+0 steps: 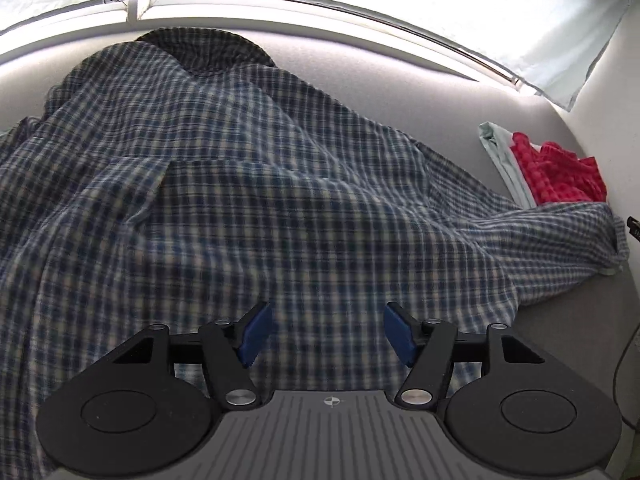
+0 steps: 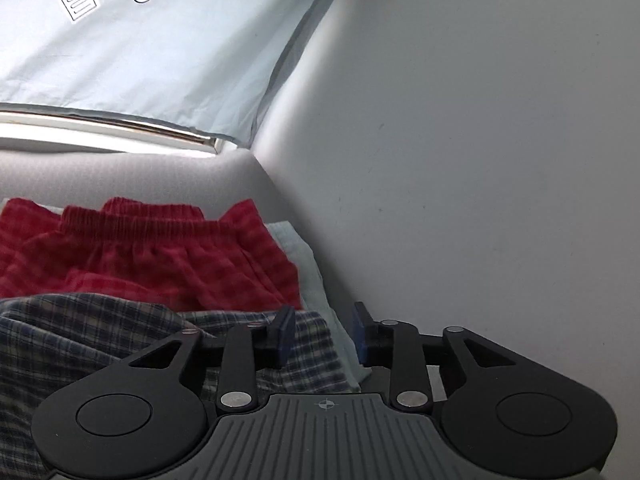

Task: Fold clothes

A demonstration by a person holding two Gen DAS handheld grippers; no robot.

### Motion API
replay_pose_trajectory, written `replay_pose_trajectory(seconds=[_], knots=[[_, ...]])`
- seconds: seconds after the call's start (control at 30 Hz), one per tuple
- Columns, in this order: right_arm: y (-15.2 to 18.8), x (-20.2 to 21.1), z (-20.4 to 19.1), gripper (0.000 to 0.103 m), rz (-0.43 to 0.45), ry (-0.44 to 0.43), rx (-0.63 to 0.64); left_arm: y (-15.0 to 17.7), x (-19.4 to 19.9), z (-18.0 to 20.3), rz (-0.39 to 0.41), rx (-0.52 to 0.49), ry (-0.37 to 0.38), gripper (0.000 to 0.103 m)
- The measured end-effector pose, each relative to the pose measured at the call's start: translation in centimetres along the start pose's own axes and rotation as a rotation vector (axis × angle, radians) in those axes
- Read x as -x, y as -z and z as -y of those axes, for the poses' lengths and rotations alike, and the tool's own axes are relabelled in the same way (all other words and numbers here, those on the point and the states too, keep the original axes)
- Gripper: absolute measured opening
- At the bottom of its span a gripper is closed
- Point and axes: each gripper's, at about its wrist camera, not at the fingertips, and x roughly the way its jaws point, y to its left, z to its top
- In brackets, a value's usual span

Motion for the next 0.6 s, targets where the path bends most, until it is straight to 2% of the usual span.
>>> replay_pose_trajectory(seconds=[0.07, 0.1, 0.2, 0.23, 0.33, 0.43, 0.5, 0.6], knots=[[0.2, 1.3, 0.9, 0.076, 0.007, 0.016, -0.021, 0.5, 0.6, -0.5, -0.002, -0.002, -0.010, 0.066], [0.2, 2.2, 1.3, 0.080, 0.011, 0.016, -0.028, 0.8, 0.8, -1.0, -0.006, 0.006, -0.013, 0.066], [0.3, 5.0, 2.5, 0.084, 0.024, 0.014, -0.049, 1.7, 1.7, -2.2, -0.007, 0.048, -0.022, 0.066], [0.4, 6.4, 2.9, 0.086, 0.019, -0.026, -0.072, 2.1, 2.1, -2.6, -0.006, 0.064, -0.022, 0.066], [1.5, 10.4, 3.6, 0.089, -0.027, -0.211, -0.133, 3.3, 3.3, -3.5, -0.002, 0.111, -0.022, 0.066], [4.7, 15.9, 2.9, 0.089, -0.171, -0.577, -0.207, 4.4, 4.6, -4.3, 0.006, 0.151, -0.019, 0.066], [7.1, 18.9, 1.7, 0.088, -0.270, -0.778, -0.232, 5.1, 5.4, -4.8, 0.014, 0.165, -0.016, 0.067], [11.2, 23.7, -0.4, 0.087, -0.383, -0.963, -0.238, 6.2, 6.7, -6.0, 0.019, 0.176, -0.018, 0.067]])
